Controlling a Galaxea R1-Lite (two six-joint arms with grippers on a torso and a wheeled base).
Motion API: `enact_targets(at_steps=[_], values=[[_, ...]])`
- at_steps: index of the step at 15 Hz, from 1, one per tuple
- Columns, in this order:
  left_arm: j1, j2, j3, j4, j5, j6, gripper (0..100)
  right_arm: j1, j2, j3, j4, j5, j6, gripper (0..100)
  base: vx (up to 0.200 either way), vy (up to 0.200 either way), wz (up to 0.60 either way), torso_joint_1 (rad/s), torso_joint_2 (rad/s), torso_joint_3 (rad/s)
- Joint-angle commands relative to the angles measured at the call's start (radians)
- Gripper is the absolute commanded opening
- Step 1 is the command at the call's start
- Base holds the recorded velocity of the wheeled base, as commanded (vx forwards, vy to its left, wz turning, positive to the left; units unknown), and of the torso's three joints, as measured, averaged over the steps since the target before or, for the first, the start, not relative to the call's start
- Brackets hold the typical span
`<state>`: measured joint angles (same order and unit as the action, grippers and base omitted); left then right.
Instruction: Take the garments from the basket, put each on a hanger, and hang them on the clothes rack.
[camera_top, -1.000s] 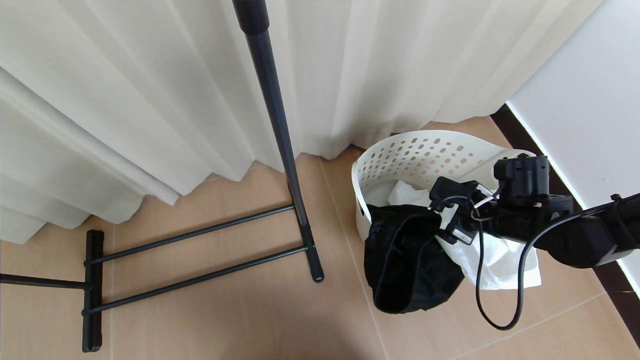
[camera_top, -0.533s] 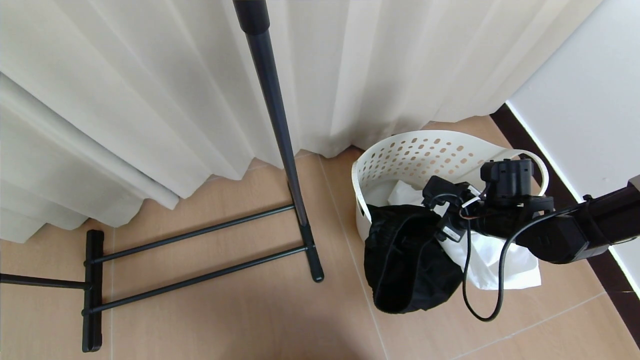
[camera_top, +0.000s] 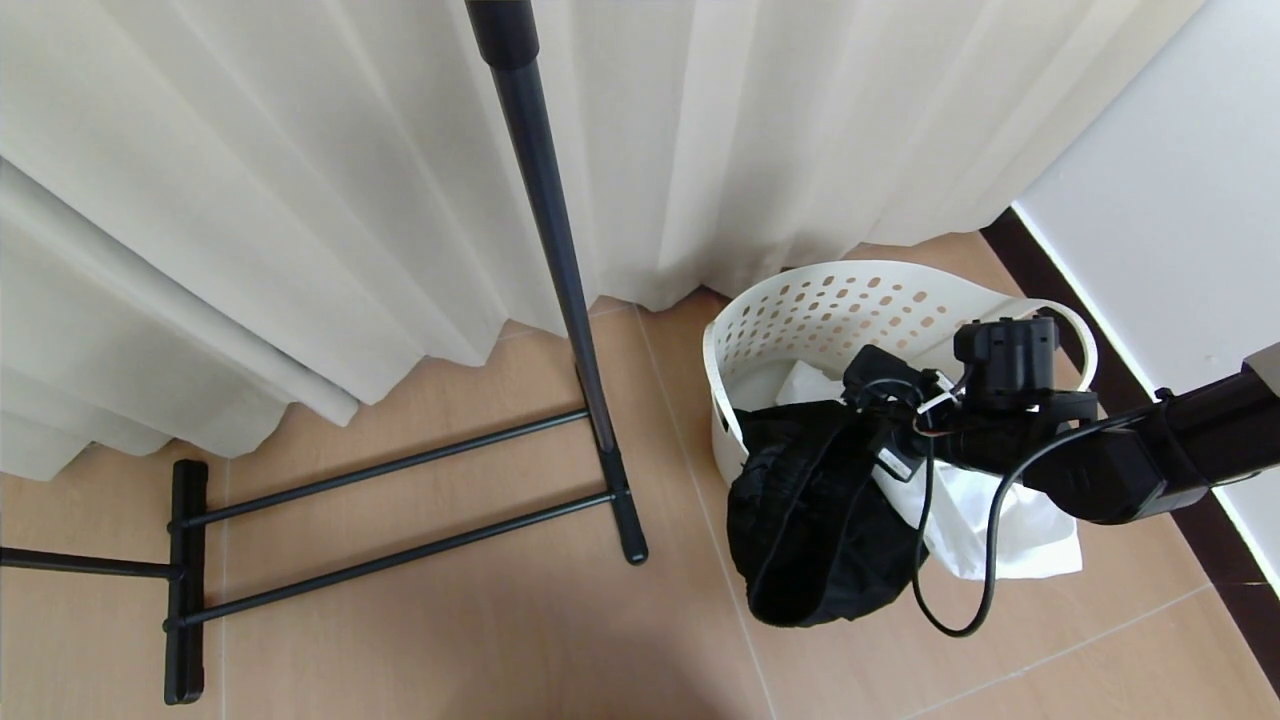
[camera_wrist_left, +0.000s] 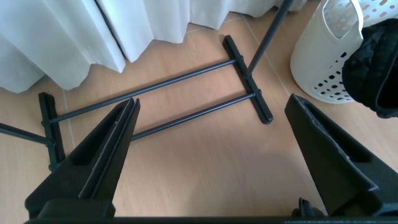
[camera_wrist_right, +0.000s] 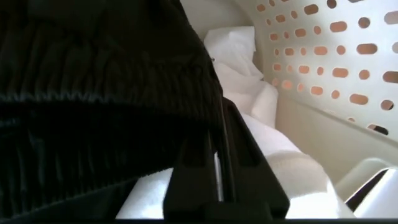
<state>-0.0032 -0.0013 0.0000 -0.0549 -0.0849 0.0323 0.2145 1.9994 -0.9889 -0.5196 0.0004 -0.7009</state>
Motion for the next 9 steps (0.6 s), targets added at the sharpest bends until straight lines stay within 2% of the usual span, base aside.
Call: enact_targets(at_steps=[1,2,3,5,7,9], values=[[0.000,0.001,0.000,0.000,0.001,0.000,100,0.003,-0.022,0.010,0.000,0.003,0.020,0,0.000,0.000,0.00,0.000,0.00,0.000],[0.000,0.001,0.000,0.000,0.001,0.000,100,0.022,-0.108,0.058,0.012,0.004,0.132,0,0.000,0.000,0.00,0.000,0.00,0.000],[0.000,0.001,0.000,0.000,0.001,0.000,100,0.034,-0.145,0.082,0.013,0.004,0.170,0,0.000,0.000,0.00,0.000,0.00,0.000],[0.000,0.001,0.000,0.000,0.001,0.000,100,0.079,-0.274,0.174,0.019,0.001,0.307,0,0.000,0.000,0.00,0.000,0.00,0.000],[0.000,0.001,0.000,0.000,-0.001,0.000,100,0.115,-0.364,0.227,0.049,-0.005,0.388,0,0.000,0.000,0.00,0.000,0.00,0.000],[0.000,0.001,0.000,0.000,-0.001,0.000,100,0.186,-0.514,0.253,0.181,-0.007,0.511,0,0.000,0.000,0.00,0.000,0.00,0.000]])
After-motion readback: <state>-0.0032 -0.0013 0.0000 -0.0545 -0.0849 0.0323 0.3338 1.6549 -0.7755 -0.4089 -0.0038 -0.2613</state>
